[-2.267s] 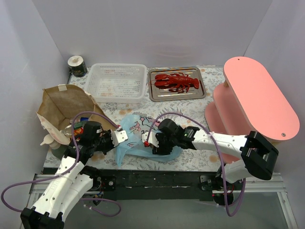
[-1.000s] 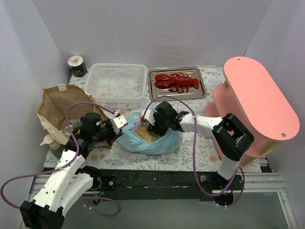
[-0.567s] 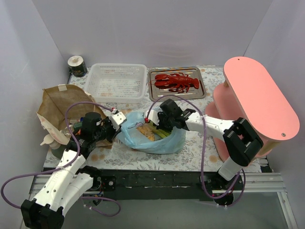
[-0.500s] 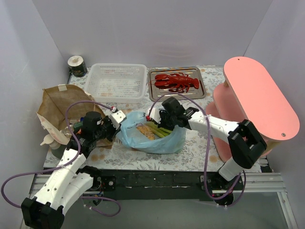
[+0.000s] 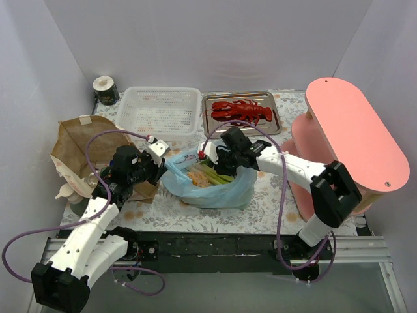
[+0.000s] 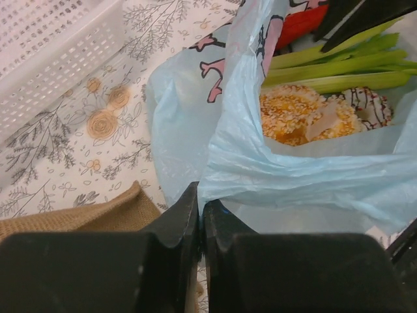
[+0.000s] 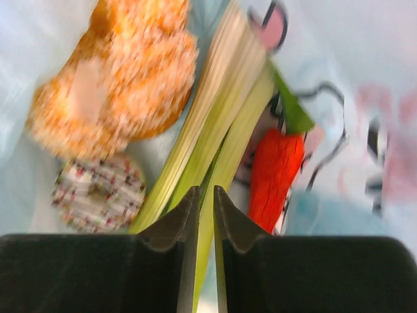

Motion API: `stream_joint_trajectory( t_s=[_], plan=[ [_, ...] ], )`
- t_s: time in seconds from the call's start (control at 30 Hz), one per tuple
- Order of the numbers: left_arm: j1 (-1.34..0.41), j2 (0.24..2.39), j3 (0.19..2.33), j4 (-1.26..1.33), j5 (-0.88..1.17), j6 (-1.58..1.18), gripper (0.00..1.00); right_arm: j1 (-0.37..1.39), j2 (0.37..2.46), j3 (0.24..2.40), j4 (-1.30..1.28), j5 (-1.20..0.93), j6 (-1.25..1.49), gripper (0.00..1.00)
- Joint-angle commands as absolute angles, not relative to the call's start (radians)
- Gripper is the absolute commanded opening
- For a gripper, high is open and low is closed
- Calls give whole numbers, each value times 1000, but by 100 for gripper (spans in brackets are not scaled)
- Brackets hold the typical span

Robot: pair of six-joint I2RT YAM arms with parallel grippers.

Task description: Untie the knot of the grocery bags and take out the mixed food

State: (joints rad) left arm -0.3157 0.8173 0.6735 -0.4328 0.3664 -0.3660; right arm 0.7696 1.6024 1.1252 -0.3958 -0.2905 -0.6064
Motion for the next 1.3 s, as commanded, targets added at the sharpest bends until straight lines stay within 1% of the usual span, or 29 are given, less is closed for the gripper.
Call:
stream_joint_trajectory(
  t_s=[0.0, 0.2, 0.33, 0.53, 0.63, 0.67, 0.7, 0.77, 1.0, 1.03, 1.07, 1.2, 1.27],
  plan=[
    [-311, 807, 722, -452, 437, -388, 4, 778, 1709, 1244, -310, -295, -549, 23],
    [-311, 804, 739, -492, 433, -382, 4, 776, 1861, 1345, -282, -288, -552, 23],
    [-310, 811, 747, -505, 431, -379, 4, 776, 1946, 1426, -302, -368, -548, 23],
    [-310, 821, 755, -511, 420, -374, 4, 778, 1956, 1448, -316, -368, -508, 25],
    [-310, 825, 753, -500, 425, -379, 4, 778, 1931, 1433, -330, -403, -503, 32],
    [-310, 827, 752, -494, 426, -380, 4, 779, 1927, 1413, -334, -414, -500, 41],
    [-310, 828, 750, -492, 429, -382, 4, 781, 1925, 1402, -347, -429, -499, 47],
    [-310, 831, 753, -489, 431, -382, 4, 785, 1919, 1358, -348, -431, -515, 62],
    [-310, 836, 741, -486, 428, -383, 4, 792, 1894, 1276, -328, -440, -564, 63],
    [-311, 836, 739, -486, 426, -385, 4, 792, 1898, 1278, -343, -449, -581, 62],
    [-311, 836, 736, -489, 420, -382, 4, 793, 1894, 1281, -347, -452, -594, 57],
    [-311, 818, 735, -518, 377, -350, 3, 779, 1873, 1327, -379, -491, -597, 54],
    [-310, 802, 736, -522, 341, -339, 1, 778, 1845, 1335, -385, -514, -581, 54]
  ],
)
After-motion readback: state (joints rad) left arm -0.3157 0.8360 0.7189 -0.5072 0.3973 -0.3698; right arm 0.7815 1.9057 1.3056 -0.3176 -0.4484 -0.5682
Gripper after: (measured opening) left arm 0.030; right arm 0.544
